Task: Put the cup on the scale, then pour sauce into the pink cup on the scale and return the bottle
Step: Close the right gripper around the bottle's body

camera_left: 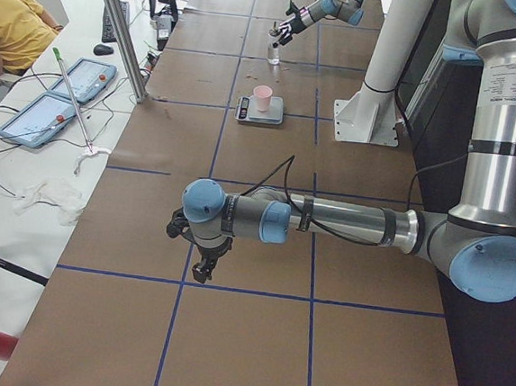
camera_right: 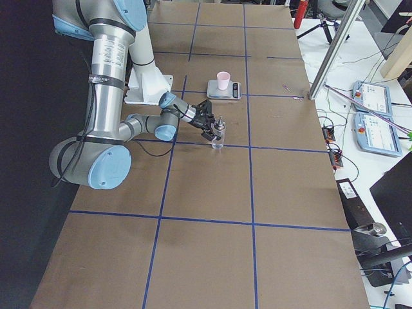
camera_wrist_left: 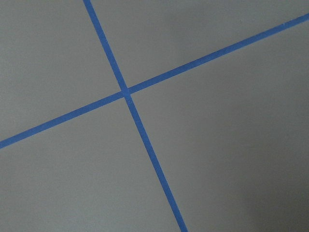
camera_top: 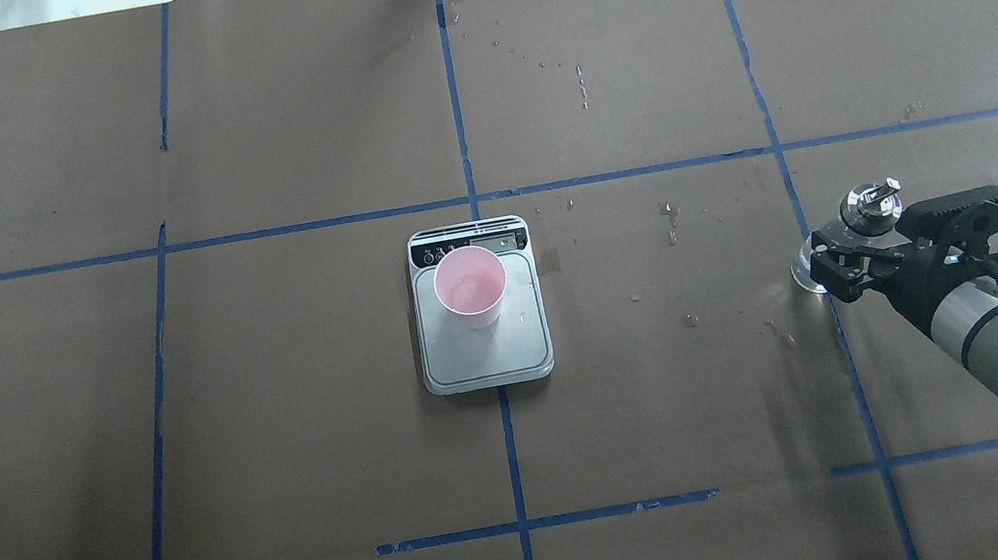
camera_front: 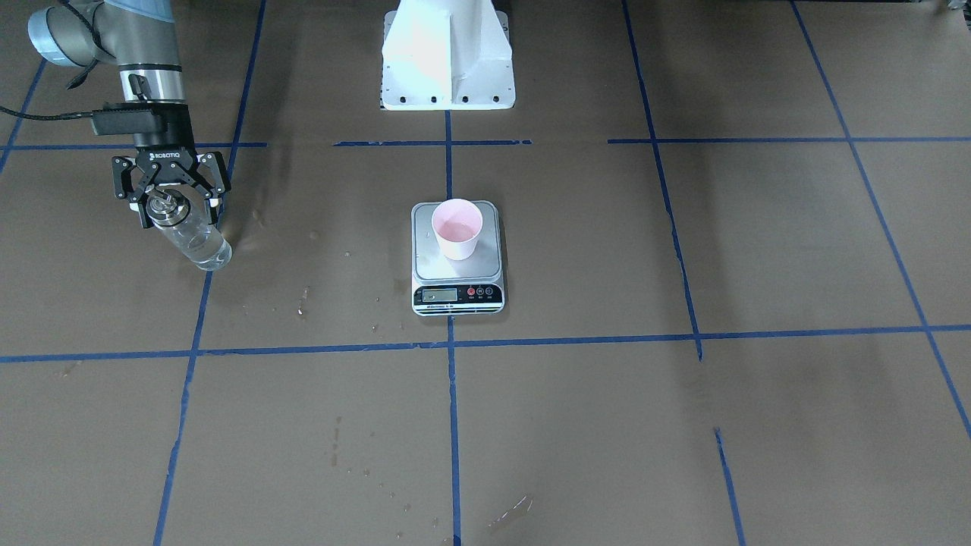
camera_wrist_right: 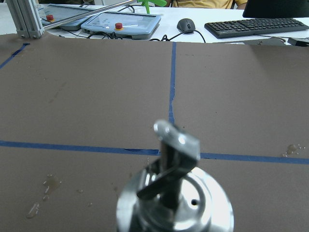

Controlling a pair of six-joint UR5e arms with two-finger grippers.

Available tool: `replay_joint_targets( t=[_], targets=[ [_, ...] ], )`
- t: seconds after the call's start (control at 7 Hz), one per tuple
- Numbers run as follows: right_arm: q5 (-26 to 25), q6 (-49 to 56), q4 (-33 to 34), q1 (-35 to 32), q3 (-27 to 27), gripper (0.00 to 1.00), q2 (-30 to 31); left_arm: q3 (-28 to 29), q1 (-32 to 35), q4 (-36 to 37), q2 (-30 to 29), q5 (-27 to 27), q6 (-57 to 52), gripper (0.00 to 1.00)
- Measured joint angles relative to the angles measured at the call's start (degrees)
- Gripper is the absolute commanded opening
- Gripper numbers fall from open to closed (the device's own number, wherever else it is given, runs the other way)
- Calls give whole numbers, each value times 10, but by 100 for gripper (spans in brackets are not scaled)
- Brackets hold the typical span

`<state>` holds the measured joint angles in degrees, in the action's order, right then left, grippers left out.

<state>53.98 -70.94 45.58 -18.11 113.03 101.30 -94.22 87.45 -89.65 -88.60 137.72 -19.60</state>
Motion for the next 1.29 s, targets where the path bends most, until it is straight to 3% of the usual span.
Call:
replay_joint_targets(
  t=[1.0, 1.29],
  targets=[
    [-18, 19, 1, -2, -4, 98, -6, 1, 0, 0, 3, -1, 0, 100],
    [-25, 20, 1, -4, -25, 97, -38, 1, 0, 0, 5, -1, -1, 100]
  ],
)
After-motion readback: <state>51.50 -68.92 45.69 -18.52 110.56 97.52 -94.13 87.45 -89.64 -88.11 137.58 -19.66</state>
